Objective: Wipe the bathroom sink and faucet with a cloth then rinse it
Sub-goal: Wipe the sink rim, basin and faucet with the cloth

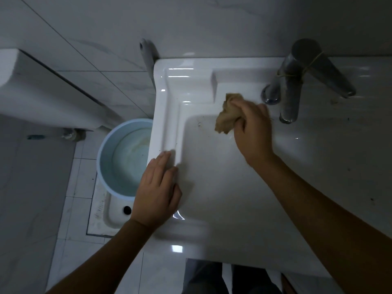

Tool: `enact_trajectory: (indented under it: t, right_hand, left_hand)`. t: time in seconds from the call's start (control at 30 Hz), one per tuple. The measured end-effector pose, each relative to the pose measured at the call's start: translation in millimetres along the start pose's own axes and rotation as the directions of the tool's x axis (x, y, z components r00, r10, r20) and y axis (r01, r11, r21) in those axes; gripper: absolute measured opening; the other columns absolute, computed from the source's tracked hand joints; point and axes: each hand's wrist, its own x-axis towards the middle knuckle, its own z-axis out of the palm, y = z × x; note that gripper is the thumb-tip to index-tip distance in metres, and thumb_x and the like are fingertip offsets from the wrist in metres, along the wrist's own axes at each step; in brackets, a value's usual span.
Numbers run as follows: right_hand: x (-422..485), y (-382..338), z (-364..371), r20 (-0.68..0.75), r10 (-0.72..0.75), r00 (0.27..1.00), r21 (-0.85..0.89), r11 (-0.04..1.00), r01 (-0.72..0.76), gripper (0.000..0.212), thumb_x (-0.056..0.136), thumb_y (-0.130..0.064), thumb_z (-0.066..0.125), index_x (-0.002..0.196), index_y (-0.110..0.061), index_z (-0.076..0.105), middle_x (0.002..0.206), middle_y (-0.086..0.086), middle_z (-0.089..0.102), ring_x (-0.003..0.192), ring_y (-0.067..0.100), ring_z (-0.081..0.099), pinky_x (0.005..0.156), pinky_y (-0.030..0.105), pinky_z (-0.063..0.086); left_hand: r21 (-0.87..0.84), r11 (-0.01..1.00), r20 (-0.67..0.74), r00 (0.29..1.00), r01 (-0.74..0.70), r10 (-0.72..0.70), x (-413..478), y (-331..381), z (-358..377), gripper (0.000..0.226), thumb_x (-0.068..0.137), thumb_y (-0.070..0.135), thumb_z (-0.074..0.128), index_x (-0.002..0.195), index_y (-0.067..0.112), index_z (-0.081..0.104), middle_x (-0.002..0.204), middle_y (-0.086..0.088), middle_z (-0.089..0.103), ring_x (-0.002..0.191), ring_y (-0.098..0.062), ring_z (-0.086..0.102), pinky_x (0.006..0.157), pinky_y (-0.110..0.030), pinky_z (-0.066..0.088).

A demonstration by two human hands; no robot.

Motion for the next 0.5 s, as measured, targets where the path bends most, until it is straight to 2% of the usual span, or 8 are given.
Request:
enact_trajectory:
  t: [0.03, 0.1, 0.17, 0.27, 0.37, 0.5]
  right_hand:
    - [8, -1, 2, -0.021, 0.023, 1.0, 0.016, 1.0, -0.023, 0.036, 0.094, -0.011, 0.049, 0.129, -0.013, 0.06, 0.126, 0.009, 0.062, 0.121, 0.021, 0.047, 0.103, 0.011, 0.029]
    - [27, -7, 7, -0.051, 0.023, 0.998, 0.02, 1.0, -0.022, 0.036, 0.095, -0.015, 0.047, 0.13, -0.011, 0.059, 0.134, 0.008, 0.057, 0.129, 0.023, 0.046, 0.113, 0.022, 0.032]
    - [45, -17, 17, -0.078, 0.029, 0.997, -0.038, 0.999, -0.032, 0.035, 0.094, -0.015, 0.049, 0.127, -0.011, 0.059, 0.135, 0.008, 0.054, 0.129, 0.025, 0.046, 0.112, 0.033, 0.04]
    - [53, -39, 36, -0.096, 0.088, 0.991, -0.137, 0.985, -0.101, 0.032, 0.091, -0.017, 0.052, 0.122, -0.014, 0.06, 0.133, 0.006, 0.054, 0.126, 0.025, 0.047, 0.103, 0.034, 0.044]
    - [42, -40, 42, -0.028, 0.012, 1.0, -0.243, 0.97, -0.018, 0.036, 0.088, -0.018, 0.054, 0.125, -0.015, 0.058, 0.135, 0.005, 0.055, 0.124, 0.028, 0.047, 0.103, 0.037, 0.043]
    - [24, -21, 17, 0.06, -0.134, 0.989, -0.225, 0.964, 0.145, 0.038, 0.087, -0.01, 0.055, 0.124, -0.015, 0.061, 0.129, 0.003, 0.061, 0.115, 0.029, 0.051, 0.098, 0.037, 0.044]
  left_hand:
    - [0.001, 1.0, -0.001, 1.0, -0.003, 0.003, 0, 0, 0, 0.034, 0.088, 0.015, 0.066, 0.12, 0.002, 0.064, 0.153, -0.021, 0.043, 0.144, -0.036, 0.038, 0.119, -0.052, 0.032]
    - [0.004, 1.0, -0.006, 1.0, -0.004, 0.004, 0, 0, 0, 0.034, 0.088, 0.014, 0.066, 0.119, 0.001, 0.065, 0.153, -0.022, 0.044, 0.144, -0.036, 0.038, 0.12, -0.052, 0.031]
    - [0.009, 1.0, -0.015, 1.0, -0.005, 0.005, 0, 0, 1, 0.035, 0.087, 0.014, 0.067, 0.119, 0.001, 0.065, 0.153, -0.022, 0.044, 0.144, -0.036, 0.038, 0.12, -0.052, 0.03]
    - [0.013, 1.0, -0.028, 0.999, -0.016, 0.016, 0, 0, 0, 0.036, 0.088, 0.014, 0.066, 0.121, 0.0, 0.065, 0.152, -0.023, 0.044, 0.145, -0.036, 0.038, 0.12, -0.053, 0.031]
    - [0.02, 1.0, -0.031, 0.999, -0.021, 0.022, 1, 1, 0, 0.04, 0.089, 0.016, 0.065, 0.126, -0.001, 0.064, 0.153, -0.023, 0.044, 0.145, -0.037, 0.038, 0.119, -0.053, 0.031]
    - [0.033, 0.999, -0.026, 0.999, -0.043, 0.044, 2, 0, 1, 0.044, 0.087, 0.016, 0.065, 0.127, -0.003, 0.063, 0.152, -0.026, 0.044, 0.143, -0.042, 0.04, 0.116, -0.056, 0.033]
